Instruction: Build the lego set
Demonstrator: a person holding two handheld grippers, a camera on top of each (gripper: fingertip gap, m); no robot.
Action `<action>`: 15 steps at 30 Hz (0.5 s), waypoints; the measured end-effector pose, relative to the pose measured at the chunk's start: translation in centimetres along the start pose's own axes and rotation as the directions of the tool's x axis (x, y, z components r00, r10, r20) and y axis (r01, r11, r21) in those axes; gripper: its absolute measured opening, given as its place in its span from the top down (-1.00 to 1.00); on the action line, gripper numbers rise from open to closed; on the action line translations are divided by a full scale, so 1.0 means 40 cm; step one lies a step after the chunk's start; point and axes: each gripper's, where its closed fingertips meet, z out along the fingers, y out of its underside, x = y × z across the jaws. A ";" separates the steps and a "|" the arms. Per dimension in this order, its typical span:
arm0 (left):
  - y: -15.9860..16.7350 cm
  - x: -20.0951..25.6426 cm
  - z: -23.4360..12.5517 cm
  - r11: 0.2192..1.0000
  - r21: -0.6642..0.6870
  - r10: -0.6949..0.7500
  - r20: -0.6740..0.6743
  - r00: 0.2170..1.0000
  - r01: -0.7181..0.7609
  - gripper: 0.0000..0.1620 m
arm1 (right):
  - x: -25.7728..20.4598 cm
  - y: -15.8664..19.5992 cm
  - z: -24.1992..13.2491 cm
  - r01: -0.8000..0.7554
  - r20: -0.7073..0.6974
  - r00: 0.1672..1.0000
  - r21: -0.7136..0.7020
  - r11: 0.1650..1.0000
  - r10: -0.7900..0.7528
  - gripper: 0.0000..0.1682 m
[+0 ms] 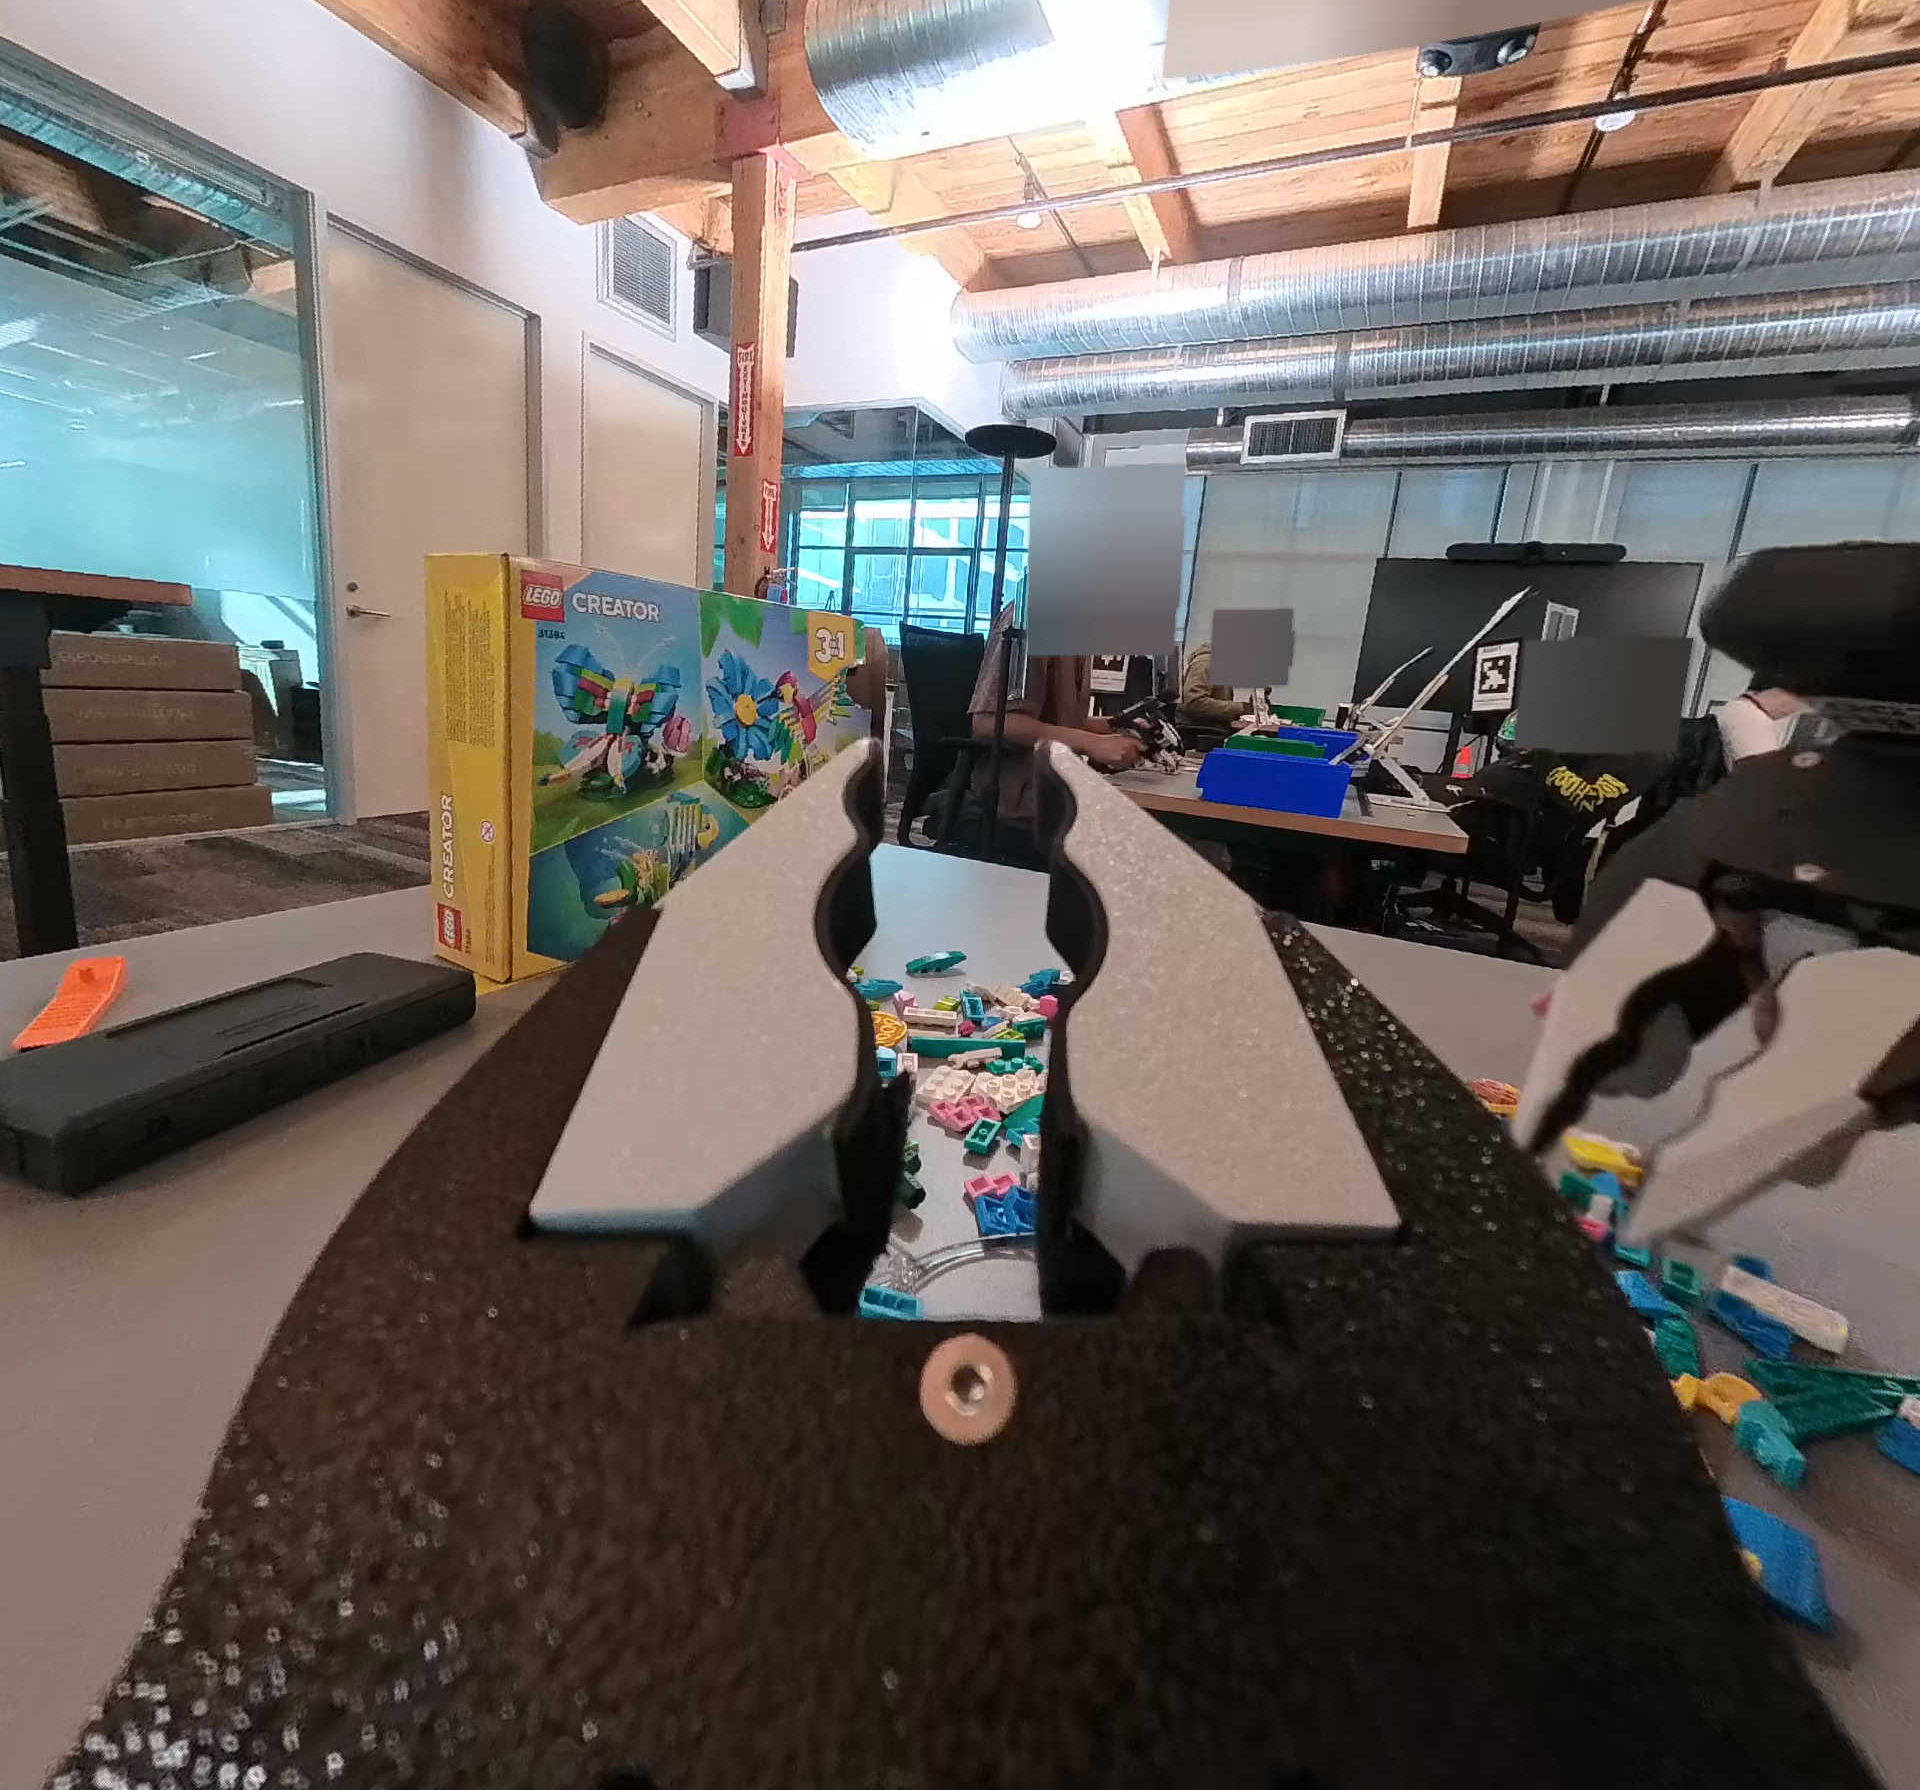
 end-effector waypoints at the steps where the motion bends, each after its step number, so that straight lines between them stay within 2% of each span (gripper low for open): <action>1: 0.000 0.000 0.000 1.000 0.000 0.000 0.000 1.000 0.000 0.68 | 0.027 0.010 -0.002 -0.008 -0.058 0.998 -0.017 1.000 0.007 0.69; 6: 0.000 0.001 0.000 1.000 0.000 0.000 -0.002 1.000 0.000 0.68 | 0.092 0.060 0.004 -0.050 -0.189 0.982 -0.084 0.995 0.033 0.64; 11: 0.001 0.002 0.000 1.000 -0.002 0.000 -0.003 1.000 0.000 0.68 | 0.094 0.026 0.010 -0.134 -0.139 0.980 0.048 0.990 0.139 0.66; 15: 0.002 0.002 0.001 1.000 -0.003 -0.001 -0.005 1.000 0.001 0.68 | 0.112 0.018 0.010 -0.158 -0.161 0.972 0.098 0.982 0.173 0.64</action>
